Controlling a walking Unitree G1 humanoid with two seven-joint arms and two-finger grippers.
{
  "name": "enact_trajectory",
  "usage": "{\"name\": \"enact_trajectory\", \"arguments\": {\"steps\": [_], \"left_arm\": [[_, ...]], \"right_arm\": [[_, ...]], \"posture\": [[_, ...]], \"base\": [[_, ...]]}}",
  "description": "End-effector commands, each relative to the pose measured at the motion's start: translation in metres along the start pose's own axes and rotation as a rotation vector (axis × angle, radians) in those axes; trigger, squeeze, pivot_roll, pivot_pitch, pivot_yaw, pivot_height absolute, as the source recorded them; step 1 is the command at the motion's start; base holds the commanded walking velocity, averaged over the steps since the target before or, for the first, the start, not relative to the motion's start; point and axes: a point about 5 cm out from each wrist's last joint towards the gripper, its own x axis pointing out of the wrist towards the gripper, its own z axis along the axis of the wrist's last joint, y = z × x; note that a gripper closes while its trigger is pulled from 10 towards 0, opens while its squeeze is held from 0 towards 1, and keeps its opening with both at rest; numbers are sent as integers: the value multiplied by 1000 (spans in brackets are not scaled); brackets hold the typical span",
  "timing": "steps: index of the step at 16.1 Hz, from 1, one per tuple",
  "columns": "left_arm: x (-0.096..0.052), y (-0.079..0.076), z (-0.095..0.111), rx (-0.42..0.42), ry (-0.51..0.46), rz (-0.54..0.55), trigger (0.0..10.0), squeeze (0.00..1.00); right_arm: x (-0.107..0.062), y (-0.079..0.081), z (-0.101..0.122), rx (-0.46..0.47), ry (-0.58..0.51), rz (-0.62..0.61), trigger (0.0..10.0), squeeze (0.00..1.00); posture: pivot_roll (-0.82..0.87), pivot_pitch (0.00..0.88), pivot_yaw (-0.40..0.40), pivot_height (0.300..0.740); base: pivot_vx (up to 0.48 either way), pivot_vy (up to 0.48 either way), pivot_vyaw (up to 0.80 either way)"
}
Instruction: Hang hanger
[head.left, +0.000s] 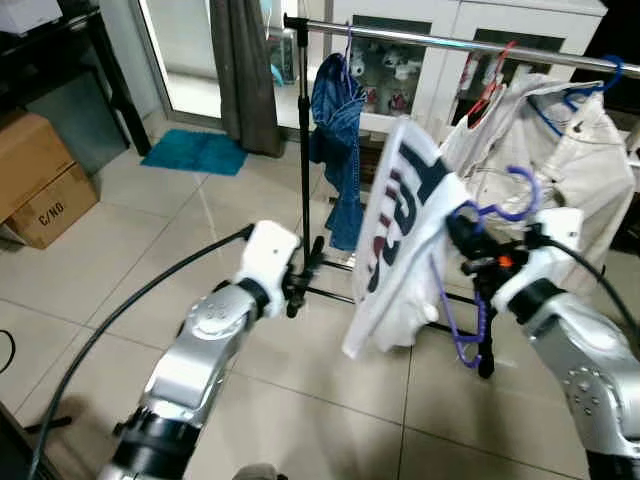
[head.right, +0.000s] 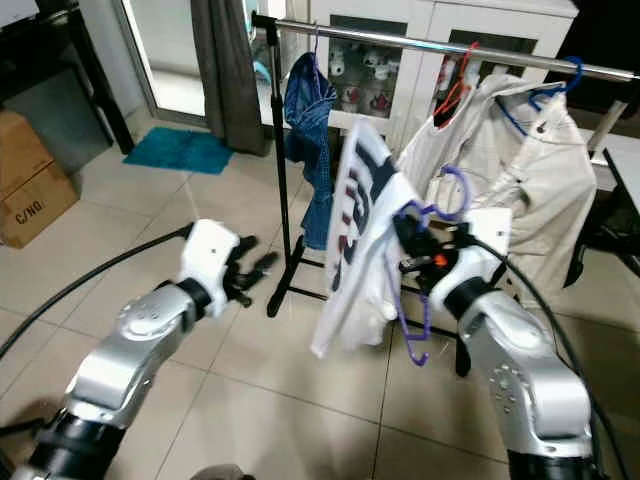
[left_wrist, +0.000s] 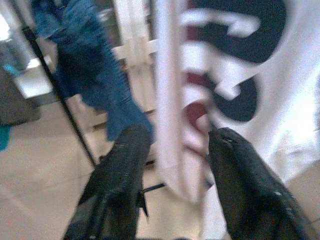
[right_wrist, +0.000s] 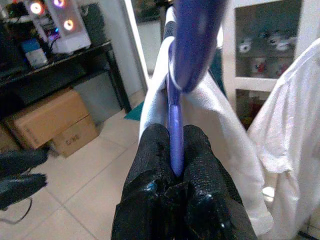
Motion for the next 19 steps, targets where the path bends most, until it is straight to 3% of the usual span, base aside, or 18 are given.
{"name": "enact_trajectory", "arguments": {"steps": [1, 4, 5, 7, 10, 11, 12, 13, 15, 19], "left_arm": [[3, 0, 6, 14, -20, -12, 10000, 1000], [15, 6, 6, 42, -21, 26, 10000, 965], [24, 1, 13, 31, -61, -40, 10000, 0], [31, -13, 26, 6, -127, -181, 10000, 0], [35, -19, 30, 20, -146, -245, 10000, 0], [36, -18, 28, 25, -141, -235, 10000, 659], [36, -17, 27, 31, -139, -225, 10000, 659], [36, -15, 25, 43, -135, -224, 10000, 1000], [40, -19, 28, 47, -159, -295, 10000, 1000], [47, -21, 31, 82, -172, -320, 10000, 969]], "right_arm": [[2, 4, 11, -34, -35, 26, 10000, 0], [3, 4, 17, -21, -52, 22, 10000, 0], [3, 8, 19, -21, -55, 31, 10000, 0], [4, 11, 20, -23, -51, 37, 10000, 0], [7, 15, 20, -17, -47, 35, 10000, 0], [7, 15, 20, -15, -46, 34, 10000, 0], [8, 15, 20, -14, -46, 33, 10000, 0], [8, 15, 17, -6, -29, 19, 10000, 0], [13, 20, 18, 9, -27, 37, 10000, 0], [15, 24, 20, 14, -28, 54, 10000, 0]], "posture": [[98, 3, 18, 740], [101, 5, 8, 740], [91, 8, 7, 740], [88, 9, 10, 740], [81, 11, 19, 740], [80, 12, 23, 740], [80, 12, 23, 740], [82, 16, 21, 740], [85, 20, 15, 740], [83, 23, 19, 740]], "base": [[0, 0, 0], [0, 0, 0], [0, 0, 0], [0, 0, 0], [0, 0, 0], [0, 0, 0], [0, 0, 0], [0, 0, 0], [0, 0, 0], [0, 0, 0]]}}
